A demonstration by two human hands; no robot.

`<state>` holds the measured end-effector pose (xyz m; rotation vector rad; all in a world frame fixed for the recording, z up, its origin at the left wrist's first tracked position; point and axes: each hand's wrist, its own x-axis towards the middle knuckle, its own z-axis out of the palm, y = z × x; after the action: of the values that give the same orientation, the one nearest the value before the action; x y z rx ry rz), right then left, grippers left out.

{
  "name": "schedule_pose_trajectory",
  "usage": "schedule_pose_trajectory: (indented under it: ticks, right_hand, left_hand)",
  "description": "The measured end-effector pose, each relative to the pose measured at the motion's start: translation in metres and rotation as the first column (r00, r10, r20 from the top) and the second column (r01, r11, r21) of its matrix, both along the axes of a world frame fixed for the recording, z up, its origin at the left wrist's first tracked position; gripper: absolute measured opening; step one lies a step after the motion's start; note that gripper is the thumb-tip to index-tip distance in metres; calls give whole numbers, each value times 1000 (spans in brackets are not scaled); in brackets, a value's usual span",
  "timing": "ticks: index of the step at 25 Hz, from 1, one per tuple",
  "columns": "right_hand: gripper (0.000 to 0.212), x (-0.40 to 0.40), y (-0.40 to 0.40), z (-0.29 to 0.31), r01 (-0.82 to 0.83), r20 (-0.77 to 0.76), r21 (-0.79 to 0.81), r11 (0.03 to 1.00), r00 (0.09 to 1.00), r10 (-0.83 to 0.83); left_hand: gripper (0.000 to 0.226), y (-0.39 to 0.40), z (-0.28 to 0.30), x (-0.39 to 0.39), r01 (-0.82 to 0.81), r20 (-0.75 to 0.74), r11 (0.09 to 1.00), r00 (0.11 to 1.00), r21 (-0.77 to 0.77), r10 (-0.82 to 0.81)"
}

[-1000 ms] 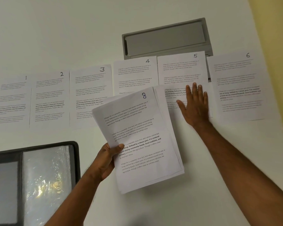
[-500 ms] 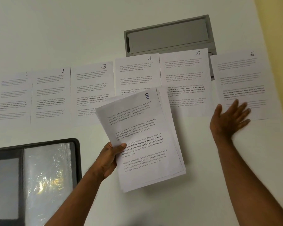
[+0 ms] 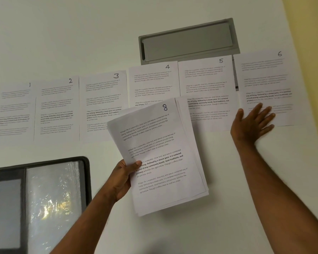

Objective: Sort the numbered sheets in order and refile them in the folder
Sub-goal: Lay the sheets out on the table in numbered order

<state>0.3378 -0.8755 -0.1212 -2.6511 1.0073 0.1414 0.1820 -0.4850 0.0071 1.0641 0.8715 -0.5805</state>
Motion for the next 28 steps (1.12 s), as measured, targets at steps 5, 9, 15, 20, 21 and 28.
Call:
schedule_pose_trajectory:
  ticks: [5,9,15,20,21,28]
  right_hand:
    - [79,0,1,11,15,3,44,999,1000,-15]
    - [70,-28,31,44,-69,246,191,979,969,21]
    - [29,-130,133,134,-285,356,738,612,934,6]
    - [24,-193,179,182,-216,168,897,387,974,154]
    - [21,-205,186,189,-225,168,898,377,969,179]
    - [25,-275,250,224,-181,161,914,363,983,84]
  left_hand:
    - [40,6,3,-7,1,11,1000,1000,-2,-1]
    - [41,12,8,-13,24,36,1000,999,7,-24]
    - [43,32,30,-45,18,121,999,993,-51,-12]
    - [46,69,38,-103,-30,96,992,994,-119,41]
    - [47,78,40,-117,-29,91,990,995,-138,42]
    - [48,159,53,-193,-82,123,981,987,-175,105]
